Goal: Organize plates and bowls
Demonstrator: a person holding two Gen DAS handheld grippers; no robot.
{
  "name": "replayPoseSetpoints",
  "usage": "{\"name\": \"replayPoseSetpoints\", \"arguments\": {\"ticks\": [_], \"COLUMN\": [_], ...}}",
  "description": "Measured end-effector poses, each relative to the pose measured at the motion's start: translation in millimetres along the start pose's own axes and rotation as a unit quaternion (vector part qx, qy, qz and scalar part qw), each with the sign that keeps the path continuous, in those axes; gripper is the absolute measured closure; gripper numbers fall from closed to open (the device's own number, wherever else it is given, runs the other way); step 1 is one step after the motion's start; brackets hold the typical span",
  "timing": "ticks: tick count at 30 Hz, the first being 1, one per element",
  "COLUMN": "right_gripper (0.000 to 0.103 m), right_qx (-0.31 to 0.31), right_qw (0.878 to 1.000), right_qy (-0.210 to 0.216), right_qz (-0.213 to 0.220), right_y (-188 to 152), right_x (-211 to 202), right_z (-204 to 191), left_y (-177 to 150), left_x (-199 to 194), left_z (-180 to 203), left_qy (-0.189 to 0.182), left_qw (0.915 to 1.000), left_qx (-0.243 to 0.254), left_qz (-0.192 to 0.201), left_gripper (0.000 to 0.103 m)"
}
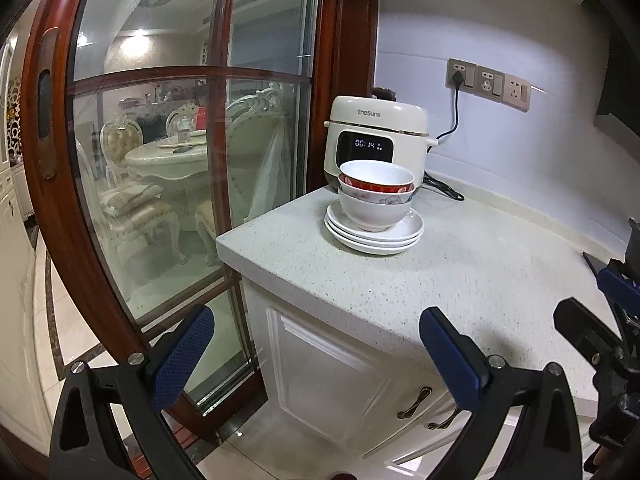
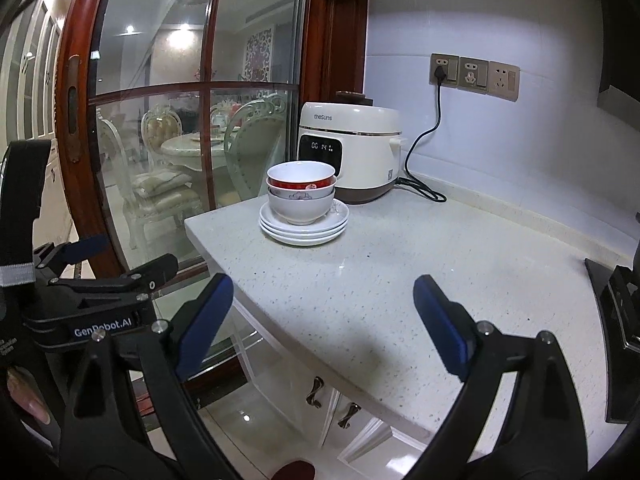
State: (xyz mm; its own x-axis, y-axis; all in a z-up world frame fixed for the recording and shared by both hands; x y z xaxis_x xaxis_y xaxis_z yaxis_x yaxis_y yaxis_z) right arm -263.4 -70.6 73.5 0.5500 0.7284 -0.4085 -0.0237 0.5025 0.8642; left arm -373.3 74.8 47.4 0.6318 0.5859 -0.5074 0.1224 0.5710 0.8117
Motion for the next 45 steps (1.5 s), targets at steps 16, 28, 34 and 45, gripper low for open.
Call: {"name": "replayPoseSetpoints", "arguments": {"ticks": [16,28,34,45], "right_gripper": [0.009,0.009,0.009,0.009], "right_qx": [0.008,0.01,0.012,0.014], "right_qw": [1.0,1.0,1.0,0.999], "right_qy": [0.003,0.008,0.009,0.018], "right_qz": [-0.01,-0.024,-0.027,-0.022], "right_y": [0,-2,-4,-8], "right_x": [5,12,13,11], "right_z": [-5,-9,-6,2], "left_y": [4,6,5,0], "left_x": [4,11,14,11], "left_z": [-3,-4,-2,7], "left_qy": [-0.014,-0.02,-0.017,-0.012], "left_qw": [0.9999,0.9996,0.9997,0.9995], "left_qx": [0.003,0.007,0.008,0.017], "left_qz": [-0.008,-0.017,-0.018,-0.022], "left_gripper": [0.0,0.0,0.0,0.0]}}
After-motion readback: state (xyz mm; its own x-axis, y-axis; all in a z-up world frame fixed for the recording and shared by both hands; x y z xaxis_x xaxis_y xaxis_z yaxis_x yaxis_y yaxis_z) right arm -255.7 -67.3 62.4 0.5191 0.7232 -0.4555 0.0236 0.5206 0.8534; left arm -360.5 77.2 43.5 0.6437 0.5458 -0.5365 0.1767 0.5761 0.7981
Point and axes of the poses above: each gripper's, at about its wrist camera, not at the fingertips, and x roughly the way its jaws point, z to its right, y to its top, the point moved 1 cm from there along x, roughly the way its jaws point, and after that the axes turned 15 degrees about -x, right-handed, at the moved point
